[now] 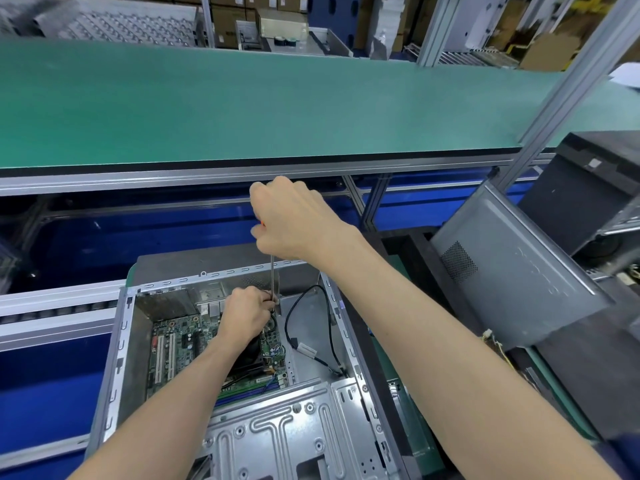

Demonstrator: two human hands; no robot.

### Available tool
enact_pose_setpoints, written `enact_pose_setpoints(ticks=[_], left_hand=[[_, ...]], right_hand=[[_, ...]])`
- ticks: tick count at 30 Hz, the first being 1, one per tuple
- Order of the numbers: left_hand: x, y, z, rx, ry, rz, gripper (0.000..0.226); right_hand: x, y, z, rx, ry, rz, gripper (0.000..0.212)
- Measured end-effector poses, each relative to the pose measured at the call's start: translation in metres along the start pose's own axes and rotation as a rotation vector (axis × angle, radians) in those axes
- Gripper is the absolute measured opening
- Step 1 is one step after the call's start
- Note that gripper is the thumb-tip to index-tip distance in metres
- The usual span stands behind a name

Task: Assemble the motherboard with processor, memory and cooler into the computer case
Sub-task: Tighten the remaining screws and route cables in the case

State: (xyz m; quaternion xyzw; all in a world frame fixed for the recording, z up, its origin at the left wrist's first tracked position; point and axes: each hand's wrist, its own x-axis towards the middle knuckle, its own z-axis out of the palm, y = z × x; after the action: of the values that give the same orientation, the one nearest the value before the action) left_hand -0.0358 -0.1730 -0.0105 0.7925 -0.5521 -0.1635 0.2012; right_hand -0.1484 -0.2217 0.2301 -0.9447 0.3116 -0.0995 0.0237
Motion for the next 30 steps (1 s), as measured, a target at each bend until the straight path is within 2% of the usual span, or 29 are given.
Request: enact_pose_setpoints(ticks=[3, 5, 7, 9, 12, 13, 15, 19, 22, 25, 27, 29, 30], left_hand=[[-0.001, 0.001, 0.0, -0.013, 0.004, 0.004, 0.018], [-0.001, 0.001, 0.0, -0.05, 0.031, 0.023, 0.02], [-0.003, 0.0, 0.0, -0.045, 0.049, 0.055, 0.021], [-0.004, -0.001, 0.001, -0.059, 0.061, 0.074, 0.019], [-0.004, -0.002, 0.003, -0.069, 0.068, 0.085, 0.017], [-0.004, -0.002, 0.003, -0.065, 0.058, 0.082, 0.017], [-0.003, -0.002, 0.002, -0.067, 0.042, 0.069, 0.017], [-0.003, 0.0, 0.0, -0.065, 0.031, 0.052, 0.016], [-0.004, 0.001, 0.0, -0.092, 0.035, 0.046, 0.016], [-0.005, 0.002, 0.001, -0.081, 0.044, 0.045, 0.017], [-0.005, 0.003, 0.001, -0.08, 0.058, 0.036, 0.016], [-0.007, 0.003, 0.001, -0.076, 0.072, 0.049, 0.016], [-0.008, 0.003, 0.001, -0.078, 0.081, 0.056, 0.016]], right_hand=[[0.0, 0.003, 0.003, -0.068, 0.054, 0.052, 0.023], [0.0, 0.008, 0.0, 0.031, -0.015, 0.03, 0.017], [-0.001, 0.011, -0.005, 0.122, -0.092, 0.007, 0.019], [-0.002, 0.011, -0.003, 0.1, -0.072, 0.023, 0.011], [-0.004, 0.008, 0.006, -0.07, 0.05, 0.066, 0.041], [-0.005, 0.006, 0.006, -0.077, 0.071, 0.039, 0.041], [-0.005, 0.004, 0.003, 0.01, 0.014, -0.004, 0.021], [-0.001, 0.003, -0.003, 0.083, -0.039, -0.004, 0.015], [-0.002, 0.005, 0.001, -0.045, 0.022, 0.056, 0.036], [-0.003, 0.008, -0.003, 0.033, -0.028, 0.008, 0.017], [-0.003, 0.006, -0.007, 0.105, -0.095, -0.028, 0.02], [-0.003, 0.005, -0.004, 0.08, -0.067, -0.013, 0.012], [-0.003, 0.005, -0.001, 0.024, -0.029, 0.018, 0.024]])
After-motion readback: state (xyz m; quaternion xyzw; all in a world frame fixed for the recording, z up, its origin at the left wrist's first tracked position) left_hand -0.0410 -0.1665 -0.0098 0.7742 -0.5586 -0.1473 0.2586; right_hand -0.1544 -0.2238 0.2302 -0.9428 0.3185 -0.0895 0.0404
